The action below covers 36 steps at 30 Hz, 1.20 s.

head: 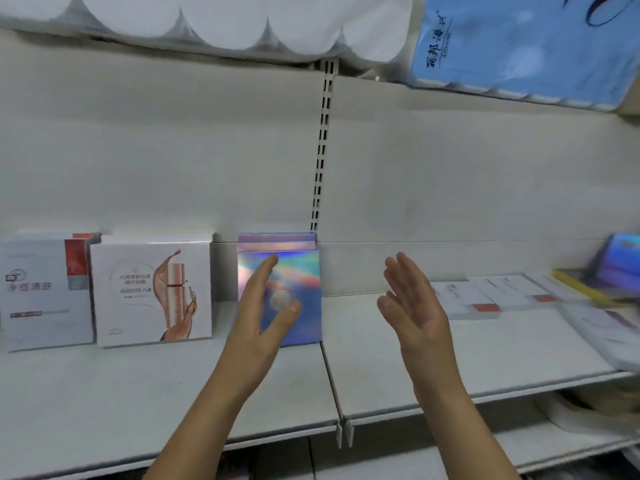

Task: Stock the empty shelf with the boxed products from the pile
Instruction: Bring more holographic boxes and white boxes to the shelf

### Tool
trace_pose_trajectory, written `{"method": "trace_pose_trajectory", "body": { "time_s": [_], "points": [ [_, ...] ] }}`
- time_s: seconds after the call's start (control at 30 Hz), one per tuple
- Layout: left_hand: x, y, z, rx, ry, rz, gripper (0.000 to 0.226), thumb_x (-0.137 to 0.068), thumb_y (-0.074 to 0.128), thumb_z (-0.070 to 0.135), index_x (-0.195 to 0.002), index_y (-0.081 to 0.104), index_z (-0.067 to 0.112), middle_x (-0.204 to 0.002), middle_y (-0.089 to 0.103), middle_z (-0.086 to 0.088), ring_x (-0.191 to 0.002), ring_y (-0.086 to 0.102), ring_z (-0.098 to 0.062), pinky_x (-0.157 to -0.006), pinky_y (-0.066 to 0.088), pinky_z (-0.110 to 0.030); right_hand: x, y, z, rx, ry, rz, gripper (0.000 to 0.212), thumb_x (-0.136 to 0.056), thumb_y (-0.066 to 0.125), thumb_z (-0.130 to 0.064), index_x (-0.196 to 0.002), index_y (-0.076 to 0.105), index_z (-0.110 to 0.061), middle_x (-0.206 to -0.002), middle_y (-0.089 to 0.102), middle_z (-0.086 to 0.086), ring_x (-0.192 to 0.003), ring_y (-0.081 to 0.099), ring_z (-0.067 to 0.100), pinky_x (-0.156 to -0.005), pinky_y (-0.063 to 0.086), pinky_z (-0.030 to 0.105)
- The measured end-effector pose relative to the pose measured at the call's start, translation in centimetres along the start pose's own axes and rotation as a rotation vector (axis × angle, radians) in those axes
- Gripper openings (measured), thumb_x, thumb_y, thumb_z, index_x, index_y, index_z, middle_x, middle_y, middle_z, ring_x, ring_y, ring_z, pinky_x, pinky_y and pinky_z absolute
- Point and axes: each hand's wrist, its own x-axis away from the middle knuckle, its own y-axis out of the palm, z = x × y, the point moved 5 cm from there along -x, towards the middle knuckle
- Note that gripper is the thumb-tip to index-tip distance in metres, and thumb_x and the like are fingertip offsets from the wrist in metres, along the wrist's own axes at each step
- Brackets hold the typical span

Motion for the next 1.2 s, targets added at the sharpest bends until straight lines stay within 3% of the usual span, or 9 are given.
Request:
{"method": "trace_pose_trajectory", "body": {
  "time_s": [0.1,0.23,0.4,0.57,0.73,0.9,1.07,1.2],
  "points": [
    [0.8,3.9,0.1,0.017,0.0,-0.065,0.08,-0.078,0.053,0.069,-0.152,0.03,0.048,-0.156,0.033,0.029,-0.142,0.029,0.011,-0.103,0.029,-0.005,2.0,-4.3,-0.1,0.037,0.035,0.079,0.056,-0.097,0.065,-0.02,-0.145,0.044,-0.039,-0.145,0.054,-0.022,-0.134,0.048,-0.006,-0.117,0.038,0.035],
    [2.7,10.6,1.5,0.106,-0.01,-0.152,0.079,-0.08,0.052,0.065,-0.153,0.033,0.041,-0.156,0.035,0.028,-0.143,0.029,0.011,-0.117,0.023,-0.021,4.8,-11.1,-0.4,0.106,0.082,0.18,0.057,-0.097,0.065,-0.018,-0.145,0.044,-0.041,-0.144,0.054,-0.024,-0.133,0.048,-0.006,-0.118,0.038,0.039],
    [7.3,21.2,4.2,0.158,-0.059,-0.258,0.076,-0.078,0.052,0.072,-0.15,0.036,0.05,-0.153,0.039,0.031,-0.142,0.034,0.008,-0.112,0.028,-0.023,9.4,-22.1,-1.2,0.132,0.119,0.282,0.052,-0.098,0.063,-0.014,-0.139,0.046,-0.042,-0.142,0.053,-0.024,-0.132,0.048,-0.006,-0.117,0.039,0.038],
    [11.3,31.6,6.4,0.165,-0.109,-0.318,0.084,-0.075,0.052,0.074,-0.151,0.038,0.041,-0.152,0.043,0.024,-0.142,0.038,0.001,-0.115,0.033,-0.031,14.7,-33.3,-1.7,0.143,0.201,0.329,0.052,-0.098,0.063,-0.019,-0.146,0.048,-0.032,-0.145,0.053,-0.017,-0.134,0.048,-0.002,-0.112,0.039,0.027],
    [14.4,39.1,7.6,0.158,-0.127,-0.367,0.082,-0.077,0.053,0.073,-0.151,0.039,0.041,-0.151,0.043,0.028,-0.138,0.038,0.012,-0.113,0.03,-0.023,17.2,-41.4,-1.4,0.169,0.247,0.381,0.049,-0.098,0.063,-0.024,-0.144,0.05,-0.034,-0.141,0.054,-0.023,-0.13,0.05,-0.005,-0.11,0.041,0.027],
    [13.5,42.9,6.7,0.117,-0.163,-0.383,0.08,-0.076,0.053,0.075,-0.149,0.041,0.044,-0.15,0.044,0.03,-0.137,0.039,0.013,-0.112,0.031,-0.023,16.0,-45.3,0.2,0.144,0.261,0.416,0.05,-0.097,0.064,-0.021,-0.144,0.051,-0.029,-0.141,0.056,-0.018,-0.13,0.051,-0.002,-0.11,0.041,0.026],
    [9.0,46.3,5.6,0.086,-0.168,-0.352,0.081,-0.076,0.049,0.076,-0.149,0.041,0.044,-0.15,0.044,0.028,-0.14,0.039,0.004,-0.106,0.033,-0.021,11.2,-48.0,3.4,0.174,0.301,0.403,0.05,-0.097,0.065,-0.021,-0.144,0.051,-0.027,-0.141,0.057,-0.012,-0.129,0.053,0.002,-0.097,0.042,0.017],
    [5.1,48.7,3.9,0.058,-0.198,-0.301,0.073,-0.083,0.047,0.068,-0.151,0.039,0.042,-0.153,0.043,0.023,-0.142,0.039,-0.005,-0.106,0.032,-0.024,5.9,-49.6,6.1,0.213,0.367,0.381,0.051,-0.096,0.066,-0.022,-0.145,0.051,-0.024,-0.141,0.057,-0.009,-0.128,0.055,0.005,-0.104,0.043,0.024]
  ]
}}
